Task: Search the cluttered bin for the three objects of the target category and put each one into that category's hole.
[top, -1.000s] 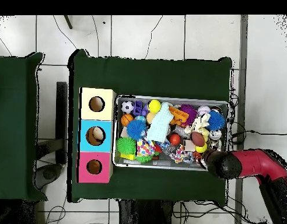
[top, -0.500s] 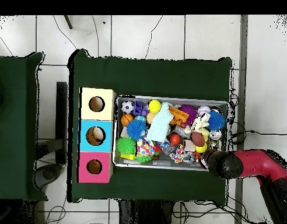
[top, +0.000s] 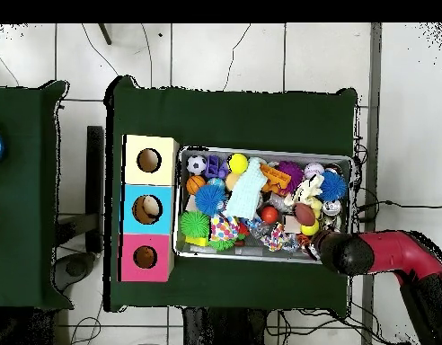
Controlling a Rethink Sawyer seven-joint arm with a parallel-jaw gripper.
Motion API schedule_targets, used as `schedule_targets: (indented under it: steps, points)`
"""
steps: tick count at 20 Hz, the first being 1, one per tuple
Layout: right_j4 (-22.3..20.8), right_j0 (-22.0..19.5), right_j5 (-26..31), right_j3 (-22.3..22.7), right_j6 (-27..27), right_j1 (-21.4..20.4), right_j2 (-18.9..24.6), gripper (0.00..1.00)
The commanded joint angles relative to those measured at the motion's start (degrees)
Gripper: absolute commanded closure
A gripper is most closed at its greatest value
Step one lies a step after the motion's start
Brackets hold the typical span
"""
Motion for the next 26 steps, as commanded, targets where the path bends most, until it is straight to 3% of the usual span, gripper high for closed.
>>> schedule_targets:
  steps: [1,9,14,21,22,24,26]
  points:
    - [-1.8,-3.6,3.4,0.3,-13.4,6.8,-6.8,0.00]
    - [0.8,-6.3,2.8,0.8,-15.4,9.8,-6.9,0.00]
    - [1.1,-5.0,4.9,1.6,-14.4,8.3,-8.3,0.00]
    - [-1.7,-1.8,6.8,1.6,-14.6,6.7,-10.5,0.00]
    - [-2.7,-1.3,6.7,1.8,-17.2,6.5,-10.5,1.00]
    - [-4.9,2.3,7.2,0.8,-11.6,5.8,-13.2,1.00]
    - [-4.0,-0.4,4.9,2.0,-18.3,6.9,-10.5,1.00]
